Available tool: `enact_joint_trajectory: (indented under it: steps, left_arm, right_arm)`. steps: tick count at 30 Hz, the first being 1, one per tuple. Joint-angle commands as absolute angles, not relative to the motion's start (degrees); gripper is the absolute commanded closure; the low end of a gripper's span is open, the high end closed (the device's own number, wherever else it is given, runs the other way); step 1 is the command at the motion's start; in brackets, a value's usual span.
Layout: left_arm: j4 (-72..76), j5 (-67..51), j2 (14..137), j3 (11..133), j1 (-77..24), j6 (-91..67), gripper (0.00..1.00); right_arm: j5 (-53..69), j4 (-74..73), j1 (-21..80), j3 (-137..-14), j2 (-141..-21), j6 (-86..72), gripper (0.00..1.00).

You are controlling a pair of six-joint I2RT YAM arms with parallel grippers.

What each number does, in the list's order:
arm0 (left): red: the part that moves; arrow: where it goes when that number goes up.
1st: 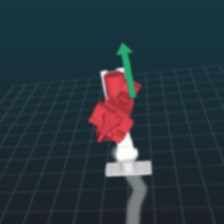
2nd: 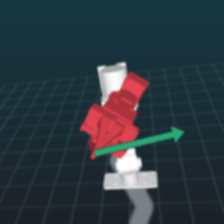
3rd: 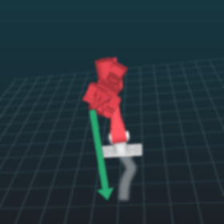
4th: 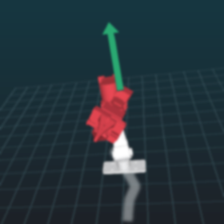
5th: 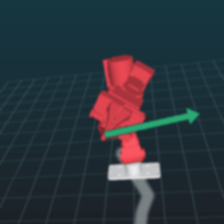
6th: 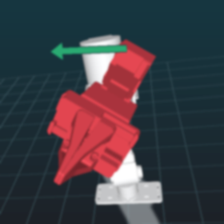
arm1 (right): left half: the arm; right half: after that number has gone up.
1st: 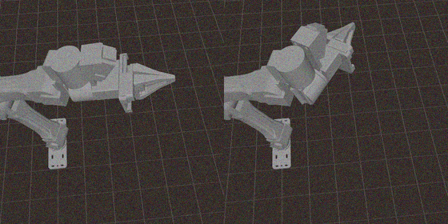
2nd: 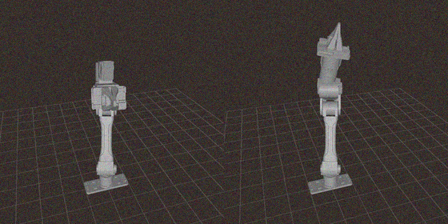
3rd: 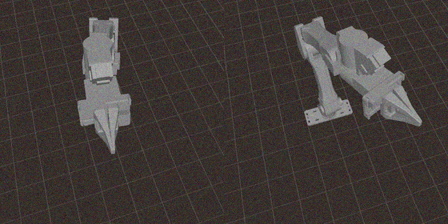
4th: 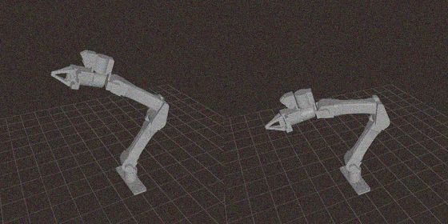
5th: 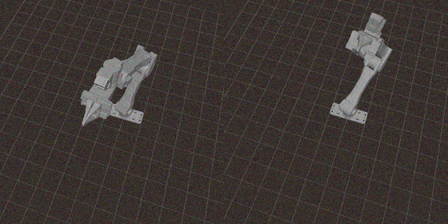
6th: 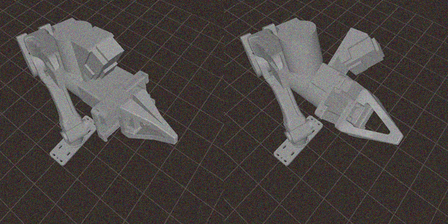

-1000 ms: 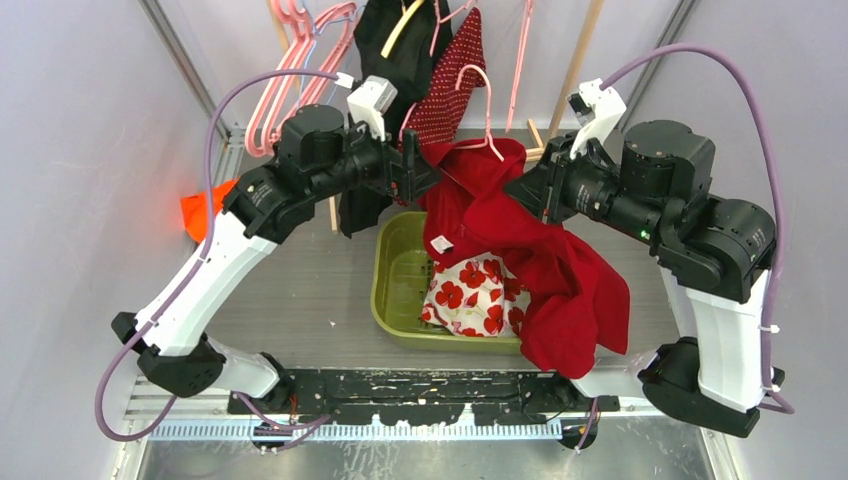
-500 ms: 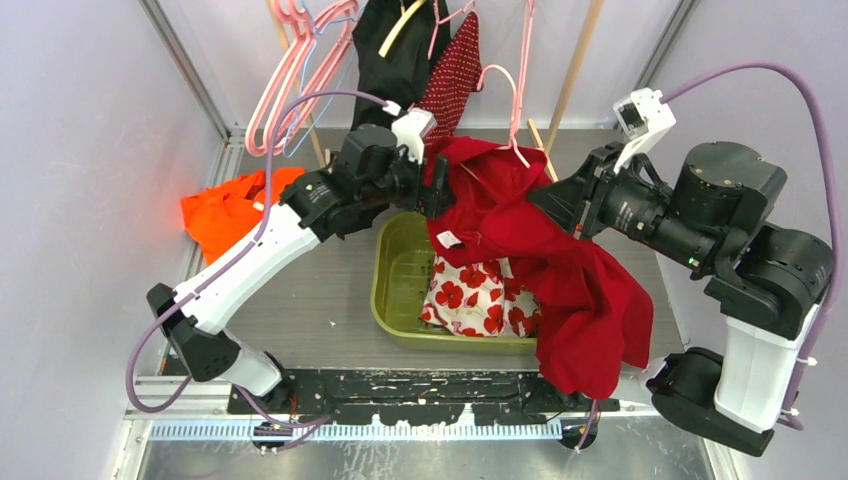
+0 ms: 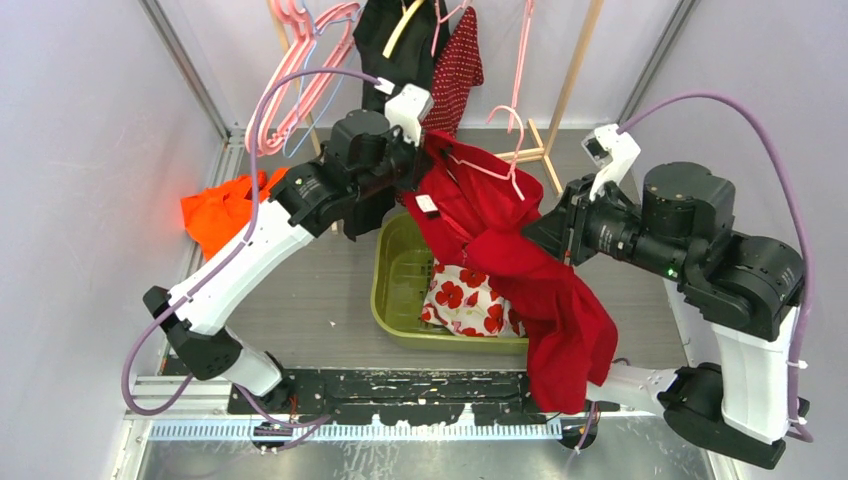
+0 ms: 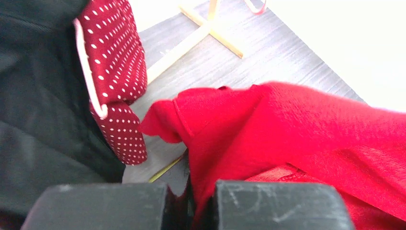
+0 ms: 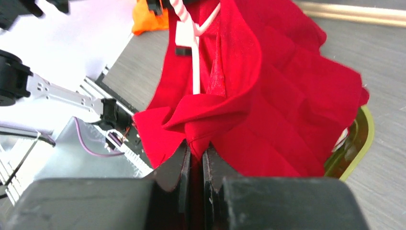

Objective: Remove the skirt from the hanger

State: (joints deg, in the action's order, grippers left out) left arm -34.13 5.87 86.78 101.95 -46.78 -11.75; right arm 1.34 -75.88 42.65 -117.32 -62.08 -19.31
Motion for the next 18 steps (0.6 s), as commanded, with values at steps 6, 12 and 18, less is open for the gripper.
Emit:
enact_joint_trajectory:
  steps: [6, 12, 18]
  left_arm:
    - [-29.12, 14.71, 89.42, 105.95, -46.04, -2.27, 1.00]
    - [-26.96, 11.32, 90.21, 101.56, -41.61, -3.21, 1.00]
    - [-26.88, 9.67, 91.94, 98.94, -37.86, -3.86, 1.00]
  right_arm:
    - [6.64, -83.20, 42.98, -117.38, -59.38, -24.89, 0.99]
    - [6.15, -89.20, 42.98, -120.97, -57.65, -27.49, 0.99]
    - [6.50, -89.02, 42.98, -123.08, -56.74, -28.45, 0.99]
